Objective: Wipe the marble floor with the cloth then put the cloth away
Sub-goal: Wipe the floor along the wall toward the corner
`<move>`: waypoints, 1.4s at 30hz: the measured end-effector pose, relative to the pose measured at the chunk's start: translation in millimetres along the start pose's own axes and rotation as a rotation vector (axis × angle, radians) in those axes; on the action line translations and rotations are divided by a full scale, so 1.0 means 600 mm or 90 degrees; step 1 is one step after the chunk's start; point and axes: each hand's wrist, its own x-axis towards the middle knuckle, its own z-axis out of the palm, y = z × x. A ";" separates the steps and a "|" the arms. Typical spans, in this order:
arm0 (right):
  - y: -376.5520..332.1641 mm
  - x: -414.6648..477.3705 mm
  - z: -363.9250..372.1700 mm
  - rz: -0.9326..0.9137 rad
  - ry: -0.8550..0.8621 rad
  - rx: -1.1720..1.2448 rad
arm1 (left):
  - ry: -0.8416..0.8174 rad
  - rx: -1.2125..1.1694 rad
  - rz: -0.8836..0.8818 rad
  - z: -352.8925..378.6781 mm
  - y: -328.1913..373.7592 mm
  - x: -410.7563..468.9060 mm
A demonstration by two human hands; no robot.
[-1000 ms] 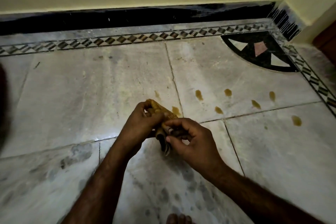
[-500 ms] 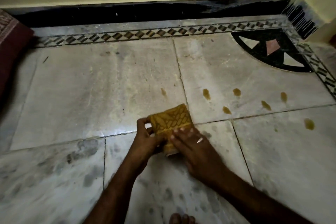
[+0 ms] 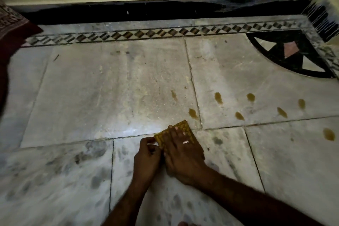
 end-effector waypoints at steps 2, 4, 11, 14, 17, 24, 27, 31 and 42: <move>0.009 0.002 0.016 0.005 -0.001 -0.021 | 0.052 0.095 0.143 0.004 -0.016 0.006; 0.020 0.000 0.028 0.003 -0.011 -0.033 | 0.068 0.229 0.261 0.004 -0.039 0.027; 0.030 -0.012 0.046 -0.028 0.037 -0.051 | 0.062 0.517 0.405 -0.011 -0.052 0.128; 0.031 -0.012 0.044 -0.035 0.035 -0.060 | 0.044 0.553 0.384 -0.014 -0.067 0.146; 0.033 -0.002 0.044 -0.049 0.040 -0.068 | 0.058 0.570 0.381 -0.012 -0.080 0.147; 0.068 0.121 0.052 -0.094 0.105 -0.056 | 0.118 0.568 0.381 -0.005 -0.072 0.143; 0.126 0.166 0.039 -0.068 0.098 -0.058 | 0.098 0.575 0.362 -0.007 -0.072 0.141; 0.176 0.112 0.028 0.050 0.056 -0.091 | 0.087 0.576 0.346 -0.008 -0.068 0.140; 0.042 0.154 0.050 -0.117 0.030 -0.034 | 0.163 0.578 0.343 0.011 -0.073 0.148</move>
